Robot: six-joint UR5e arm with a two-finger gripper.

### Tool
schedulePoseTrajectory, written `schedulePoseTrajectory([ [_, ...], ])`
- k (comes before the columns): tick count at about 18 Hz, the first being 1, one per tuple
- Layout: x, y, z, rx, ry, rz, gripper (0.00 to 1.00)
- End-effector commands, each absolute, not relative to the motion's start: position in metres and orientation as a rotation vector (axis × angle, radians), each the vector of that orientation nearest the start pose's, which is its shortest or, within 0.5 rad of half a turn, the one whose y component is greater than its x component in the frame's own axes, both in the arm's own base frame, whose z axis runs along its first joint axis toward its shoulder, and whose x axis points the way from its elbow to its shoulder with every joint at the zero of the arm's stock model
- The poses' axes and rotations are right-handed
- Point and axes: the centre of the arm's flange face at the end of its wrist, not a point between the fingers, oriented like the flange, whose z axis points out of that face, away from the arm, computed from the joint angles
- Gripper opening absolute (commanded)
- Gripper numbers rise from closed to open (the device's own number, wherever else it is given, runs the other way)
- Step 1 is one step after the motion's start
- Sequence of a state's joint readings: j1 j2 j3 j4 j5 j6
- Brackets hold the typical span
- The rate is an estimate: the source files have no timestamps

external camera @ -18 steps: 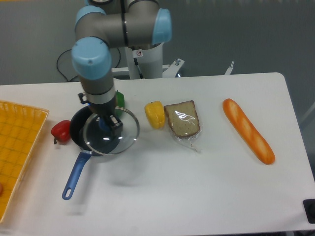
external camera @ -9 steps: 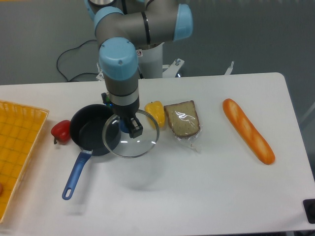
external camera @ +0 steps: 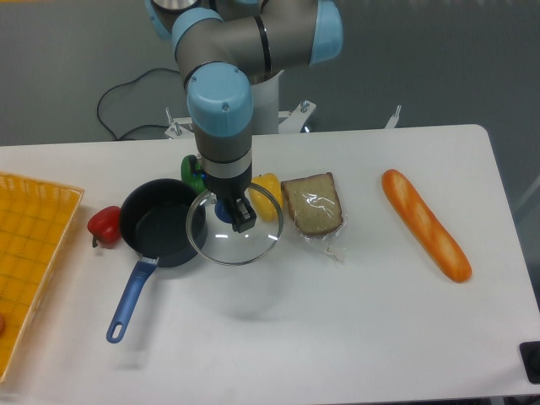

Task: Open the lid
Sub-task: 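Lift the glass lid off the saucepan and move it toward the bread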

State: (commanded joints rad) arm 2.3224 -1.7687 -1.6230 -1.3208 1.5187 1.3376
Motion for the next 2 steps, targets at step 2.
schedulePoseTrajectory([
  [2, -0.2868, 0.5033, 0.3811, -2.97, 0.883, -0.046, 0.56],
])
